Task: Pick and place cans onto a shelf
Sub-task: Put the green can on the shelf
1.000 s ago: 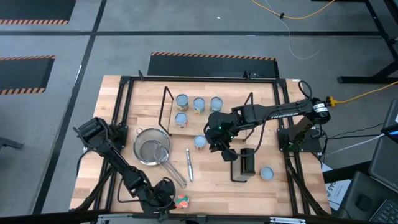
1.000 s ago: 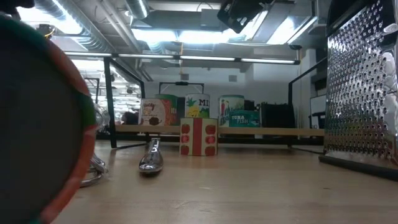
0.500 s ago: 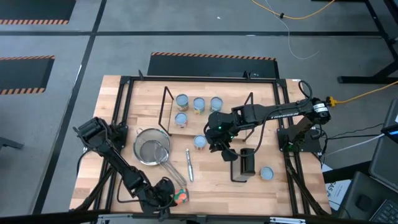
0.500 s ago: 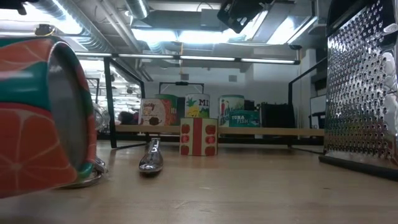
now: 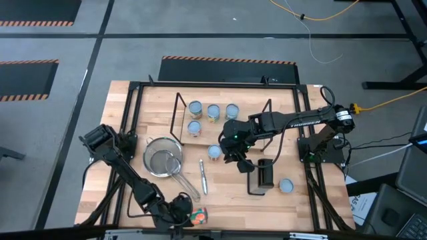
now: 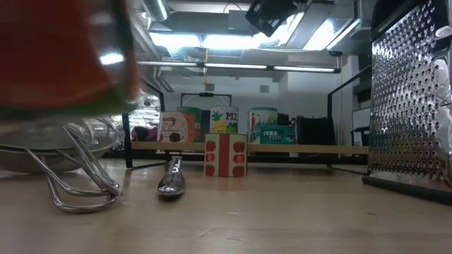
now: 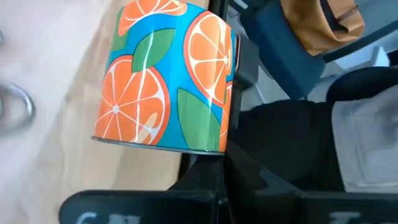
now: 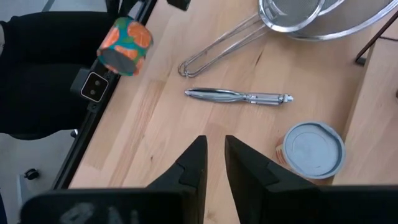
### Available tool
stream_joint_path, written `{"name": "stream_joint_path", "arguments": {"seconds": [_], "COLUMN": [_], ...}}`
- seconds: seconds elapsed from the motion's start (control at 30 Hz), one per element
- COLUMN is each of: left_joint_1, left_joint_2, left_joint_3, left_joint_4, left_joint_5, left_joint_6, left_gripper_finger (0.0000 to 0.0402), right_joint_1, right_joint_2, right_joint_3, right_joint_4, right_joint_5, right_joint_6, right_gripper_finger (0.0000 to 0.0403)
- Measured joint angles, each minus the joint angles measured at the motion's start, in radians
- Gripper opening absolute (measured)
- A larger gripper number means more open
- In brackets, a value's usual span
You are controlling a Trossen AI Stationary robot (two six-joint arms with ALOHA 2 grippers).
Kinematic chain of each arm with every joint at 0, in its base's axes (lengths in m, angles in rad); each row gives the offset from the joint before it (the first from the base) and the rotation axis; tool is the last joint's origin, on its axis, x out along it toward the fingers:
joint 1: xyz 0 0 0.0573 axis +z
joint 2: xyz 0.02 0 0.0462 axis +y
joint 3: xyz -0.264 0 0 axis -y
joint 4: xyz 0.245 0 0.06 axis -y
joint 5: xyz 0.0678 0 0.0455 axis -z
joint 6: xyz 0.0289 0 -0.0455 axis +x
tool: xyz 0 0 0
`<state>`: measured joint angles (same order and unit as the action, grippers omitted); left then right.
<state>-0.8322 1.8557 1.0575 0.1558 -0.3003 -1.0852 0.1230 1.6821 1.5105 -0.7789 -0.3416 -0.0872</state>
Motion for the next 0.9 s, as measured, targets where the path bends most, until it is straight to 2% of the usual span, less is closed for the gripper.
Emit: {"name": "stream_joint_path", "arguments": {"seconds": [0.3,0.63,0.9], "left_joint_1": [0.088,0.222,0.321], "left_joint_2": [0.000,-0.013,-0.043], "left_joint_3": [0.041,0.041,0.043], "left_joint_4": [-0.058,-0.059,-0.054], "left_joint_5": [0.019,0.167,0.205], "left_joint_6": [0.157,0.226,0.317], "left_gripper_finger": [0.0001,0.0001,0.0001], "right_joint_1": [0.000,0.008,0.054], "right_joint_2": [0.000,0.000,-0.023], "right_joint_3": [0.000,0.000,-0.001], "right_joint_4": [0.014,0.004,-0.140], "right_joint_5": [0.000,0.000,0.000], "right_joint_6": [-0.003,-0.003,-0.083], "right_gripper_finger": [0.0062,0.0062,0.0058]}}
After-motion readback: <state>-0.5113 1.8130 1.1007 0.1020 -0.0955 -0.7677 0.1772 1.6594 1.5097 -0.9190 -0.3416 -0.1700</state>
